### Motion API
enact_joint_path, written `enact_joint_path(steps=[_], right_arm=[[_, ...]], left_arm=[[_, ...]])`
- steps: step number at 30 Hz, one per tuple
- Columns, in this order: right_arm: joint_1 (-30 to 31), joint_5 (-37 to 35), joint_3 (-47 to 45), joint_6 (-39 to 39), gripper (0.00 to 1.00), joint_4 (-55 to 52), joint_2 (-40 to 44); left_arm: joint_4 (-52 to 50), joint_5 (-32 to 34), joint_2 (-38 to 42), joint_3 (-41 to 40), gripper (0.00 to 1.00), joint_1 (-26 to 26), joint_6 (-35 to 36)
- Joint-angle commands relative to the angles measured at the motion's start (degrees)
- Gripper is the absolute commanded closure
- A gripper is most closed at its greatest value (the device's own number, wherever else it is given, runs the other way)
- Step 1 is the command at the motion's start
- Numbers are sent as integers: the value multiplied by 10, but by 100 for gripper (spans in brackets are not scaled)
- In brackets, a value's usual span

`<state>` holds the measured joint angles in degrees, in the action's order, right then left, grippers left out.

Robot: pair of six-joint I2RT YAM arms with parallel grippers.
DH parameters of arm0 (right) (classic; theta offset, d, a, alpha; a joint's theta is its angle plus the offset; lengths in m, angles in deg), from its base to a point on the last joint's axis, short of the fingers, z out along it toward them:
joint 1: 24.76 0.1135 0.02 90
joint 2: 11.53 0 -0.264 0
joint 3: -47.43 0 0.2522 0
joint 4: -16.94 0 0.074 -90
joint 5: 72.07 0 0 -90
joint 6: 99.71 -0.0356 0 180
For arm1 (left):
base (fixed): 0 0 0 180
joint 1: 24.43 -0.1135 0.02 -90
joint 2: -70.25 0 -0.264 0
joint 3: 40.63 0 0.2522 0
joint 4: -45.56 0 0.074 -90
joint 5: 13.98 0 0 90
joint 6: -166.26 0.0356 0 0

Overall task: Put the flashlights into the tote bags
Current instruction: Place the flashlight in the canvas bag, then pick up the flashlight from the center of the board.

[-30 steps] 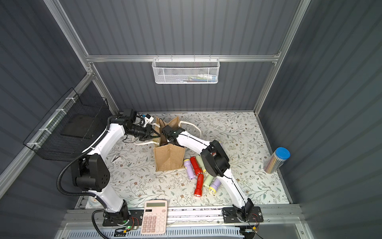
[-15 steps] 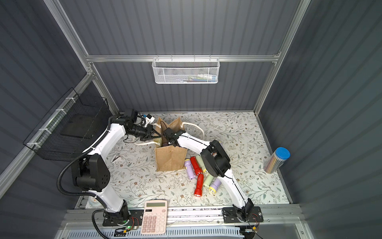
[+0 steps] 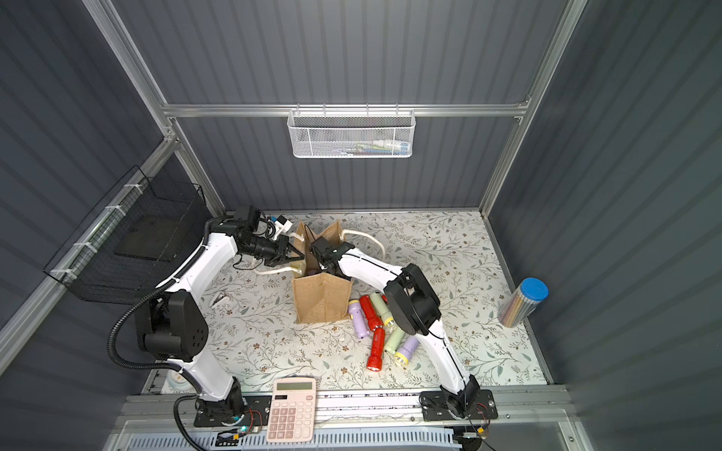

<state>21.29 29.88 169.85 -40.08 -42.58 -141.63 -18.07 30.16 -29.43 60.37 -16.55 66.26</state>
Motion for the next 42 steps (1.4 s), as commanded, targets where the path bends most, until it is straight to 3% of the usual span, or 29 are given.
enact_joint_path(steps=[1,8,17,33,42], right_arm=[[-8,44,5,9,40,11,26],[-21,150,-45,-6,31,87,79],[-29,207,-80,-3,26,150,140],[-52,165,-141,36,23,215,285],[-73,93,-220,53,23,222,393]], left_arm=[[-16,9,-7,7,100,0,14],[-16,11,-4,10,100,0,14],[-16,16,-1,11,100,0,16],[-17,26,-1,14,100,0,19],[-13,24,-3,10,100,0,17]])
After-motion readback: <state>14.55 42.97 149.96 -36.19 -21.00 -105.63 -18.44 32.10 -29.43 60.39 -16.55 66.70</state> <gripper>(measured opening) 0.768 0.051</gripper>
